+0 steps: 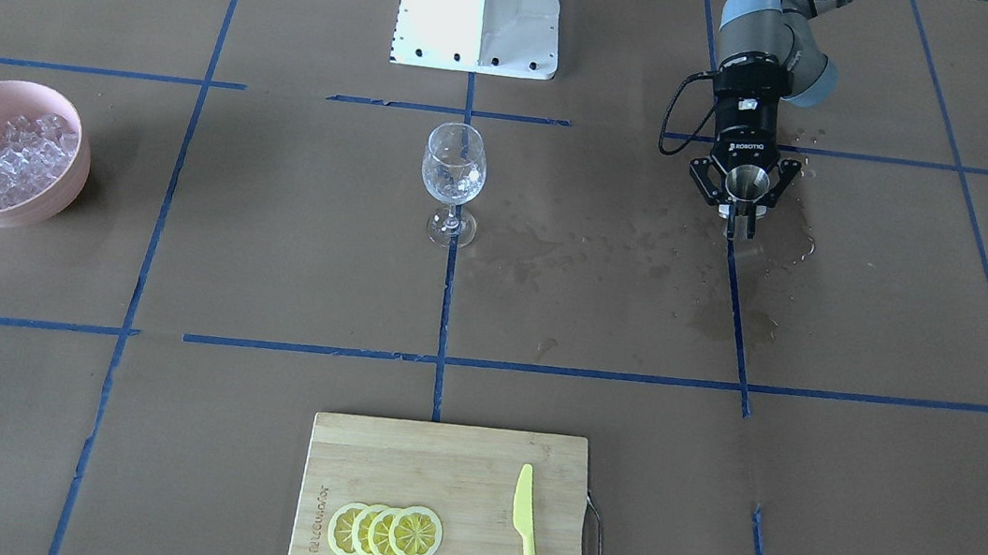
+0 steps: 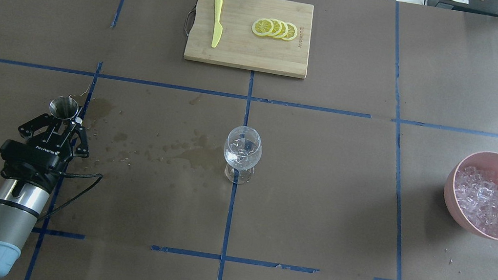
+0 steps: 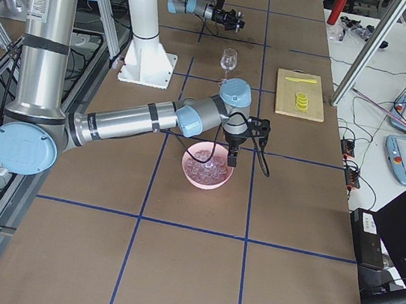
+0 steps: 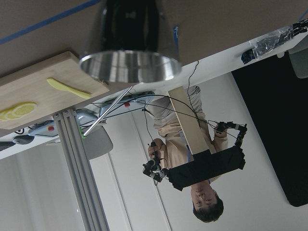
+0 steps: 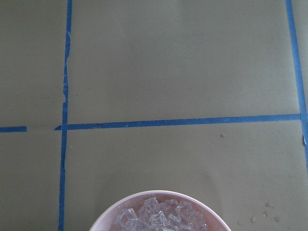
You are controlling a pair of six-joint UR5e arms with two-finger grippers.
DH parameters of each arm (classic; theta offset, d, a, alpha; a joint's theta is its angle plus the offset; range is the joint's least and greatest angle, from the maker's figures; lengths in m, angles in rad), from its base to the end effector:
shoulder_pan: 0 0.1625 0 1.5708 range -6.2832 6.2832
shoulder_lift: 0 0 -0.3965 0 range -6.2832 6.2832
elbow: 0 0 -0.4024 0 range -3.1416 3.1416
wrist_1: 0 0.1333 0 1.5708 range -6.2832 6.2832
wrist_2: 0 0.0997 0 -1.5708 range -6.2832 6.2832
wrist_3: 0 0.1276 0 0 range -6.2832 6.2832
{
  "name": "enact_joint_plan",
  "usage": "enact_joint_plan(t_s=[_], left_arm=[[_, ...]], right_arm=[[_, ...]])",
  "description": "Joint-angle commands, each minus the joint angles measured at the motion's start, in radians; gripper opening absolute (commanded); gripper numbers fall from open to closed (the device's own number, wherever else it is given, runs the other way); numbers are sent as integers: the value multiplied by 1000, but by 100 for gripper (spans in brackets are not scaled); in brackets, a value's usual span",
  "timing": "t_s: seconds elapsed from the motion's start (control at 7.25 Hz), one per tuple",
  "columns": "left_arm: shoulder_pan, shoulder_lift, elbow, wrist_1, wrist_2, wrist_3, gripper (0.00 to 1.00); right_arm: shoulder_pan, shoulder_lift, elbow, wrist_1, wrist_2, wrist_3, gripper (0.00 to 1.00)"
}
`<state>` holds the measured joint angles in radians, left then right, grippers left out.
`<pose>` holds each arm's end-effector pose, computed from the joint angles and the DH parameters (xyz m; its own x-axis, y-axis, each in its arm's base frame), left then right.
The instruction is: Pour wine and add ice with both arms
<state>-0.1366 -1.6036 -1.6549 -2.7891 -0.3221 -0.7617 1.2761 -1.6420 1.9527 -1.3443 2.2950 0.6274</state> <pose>0.4361 -0.3167 0.4243 0.8521 0.1141 -0.5109 0.4931 0.1528 0.8565 -0.0955 -0.4826 0.4661 0.6470 0.0438 0.7612 -0.1609 0.9837 0.0801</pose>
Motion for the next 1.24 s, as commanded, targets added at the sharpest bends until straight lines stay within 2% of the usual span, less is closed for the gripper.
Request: enact_joint_plan(t_s=[0.0, 0.28, 0.55, 0.69, 1.1], left_arm=[[-6, 7, -5, -40, -44, -148, 0], [-6, 11, 1, -40, -45, -252, 0], [-27, 78, 4, -40, -29, -251, 0], [-32, 79, 4, -40, -29, -251, 0], [-34, 79, 6, -40, -29, -252, 0]], right_arm=[[-1, 2, 0, 1, 0, 0, 100], [-3, 1, 0, -1, -6, 0, 100], [-21, -22, 2, 5, -12, 5, 100], [-41, -36, 2, 19, -12, 30, 100], [-194, -94, -5, 195, -116, 269, 100]])
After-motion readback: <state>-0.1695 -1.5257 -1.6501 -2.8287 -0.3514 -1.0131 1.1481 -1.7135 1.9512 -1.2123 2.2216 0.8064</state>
